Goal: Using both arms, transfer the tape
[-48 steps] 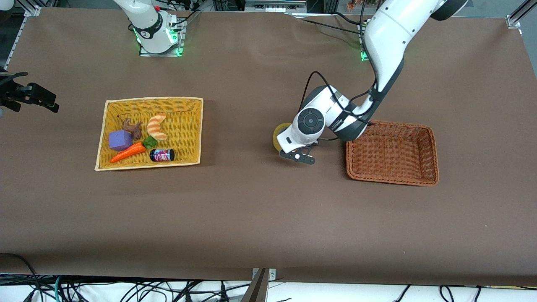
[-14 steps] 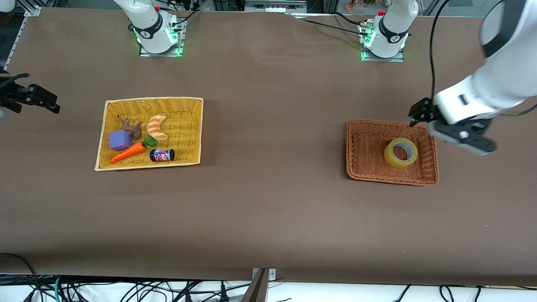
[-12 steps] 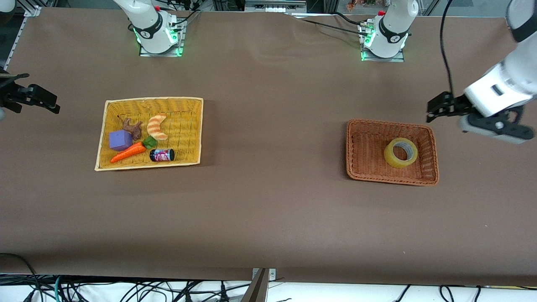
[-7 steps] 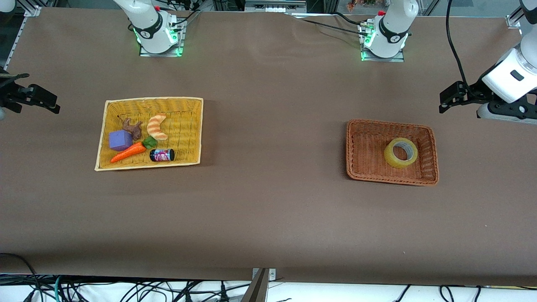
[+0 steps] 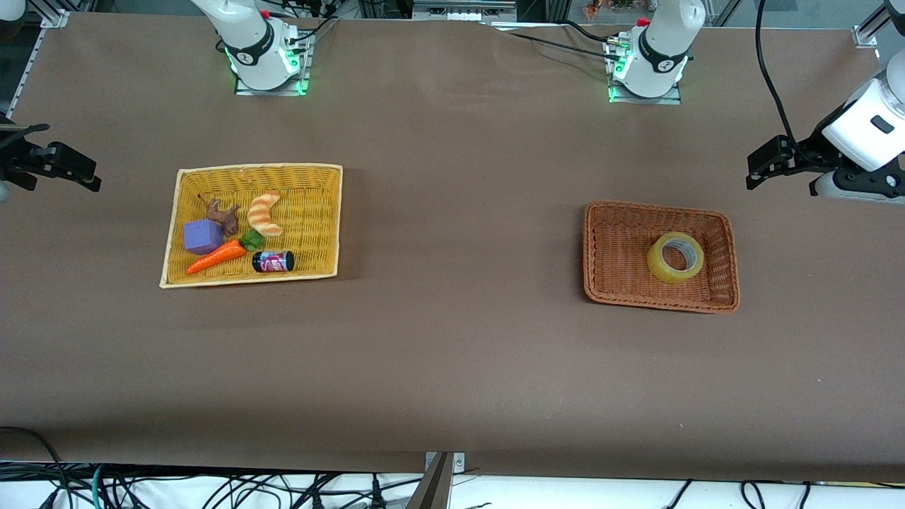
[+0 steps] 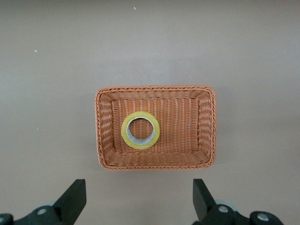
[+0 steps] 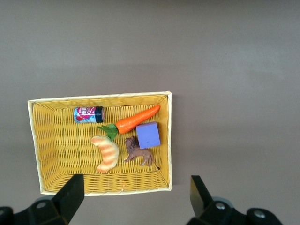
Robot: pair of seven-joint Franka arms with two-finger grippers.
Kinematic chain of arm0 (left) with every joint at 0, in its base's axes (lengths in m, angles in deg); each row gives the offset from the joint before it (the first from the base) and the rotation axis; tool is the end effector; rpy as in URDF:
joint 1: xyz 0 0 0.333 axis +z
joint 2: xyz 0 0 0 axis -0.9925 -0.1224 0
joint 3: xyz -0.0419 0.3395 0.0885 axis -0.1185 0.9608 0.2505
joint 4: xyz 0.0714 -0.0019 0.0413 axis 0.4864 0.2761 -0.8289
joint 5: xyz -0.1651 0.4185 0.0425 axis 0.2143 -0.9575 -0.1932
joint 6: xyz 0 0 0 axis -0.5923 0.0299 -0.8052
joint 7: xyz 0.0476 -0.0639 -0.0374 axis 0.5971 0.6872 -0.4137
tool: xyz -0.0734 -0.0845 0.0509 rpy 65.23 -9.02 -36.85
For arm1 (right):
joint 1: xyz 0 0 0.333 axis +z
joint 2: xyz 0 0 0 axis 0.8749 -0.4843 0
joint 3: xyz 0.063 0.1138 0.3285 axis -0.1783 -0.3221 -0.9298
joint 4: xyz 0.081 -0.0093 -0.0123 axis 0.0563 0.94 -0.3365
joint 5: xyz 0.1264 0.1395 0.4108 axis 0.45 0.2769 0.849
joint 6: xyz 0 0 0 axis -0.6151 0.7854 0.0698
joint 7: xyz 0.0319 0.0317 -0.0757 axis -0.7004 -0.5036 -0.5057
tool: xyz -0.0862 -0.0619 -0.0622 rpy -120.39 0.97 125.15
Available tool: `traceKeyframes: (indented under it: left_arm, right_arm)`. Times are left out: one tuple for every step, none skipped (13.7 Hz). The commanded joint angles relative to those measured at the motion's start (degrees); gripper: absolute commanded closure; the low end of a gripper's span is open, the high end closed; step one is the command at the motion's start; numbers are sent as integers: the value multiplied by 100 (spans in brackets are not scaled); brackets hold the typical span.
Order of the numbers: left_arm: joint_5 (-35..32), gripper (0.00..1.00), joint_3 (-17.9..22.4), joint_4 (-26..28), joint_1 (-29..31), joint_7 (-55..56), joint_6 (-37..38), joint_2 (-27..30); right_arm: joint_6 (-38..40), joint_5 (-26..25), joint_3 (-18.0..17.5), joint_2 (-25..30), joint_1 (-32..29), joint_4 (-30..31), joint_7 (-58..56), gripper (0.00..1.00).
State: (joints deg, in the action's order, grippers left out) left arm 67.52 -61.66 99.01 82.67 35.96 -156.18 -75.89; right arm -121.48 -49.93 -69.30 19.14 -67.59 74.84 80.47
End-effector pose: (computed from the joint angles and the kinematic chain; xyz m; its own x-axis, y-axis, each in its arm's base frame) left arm 0.6199 -0.0338 0.6218 0.9965 -0.0841 -0.0011 -0.0841 -0.9964 0.0061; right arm 0.6326 -0.0430 0.6122 0.9999 0.0110 -0.0064 0.0113 -0.9989 0.0459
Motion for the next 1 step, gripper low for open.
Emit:
traceKeyframes:
  left_arm:
    - [99,0,74,-15,-50,20,29,75]
  right_arm:
    - [71,120,26,-26,-12,-108,-89,0]
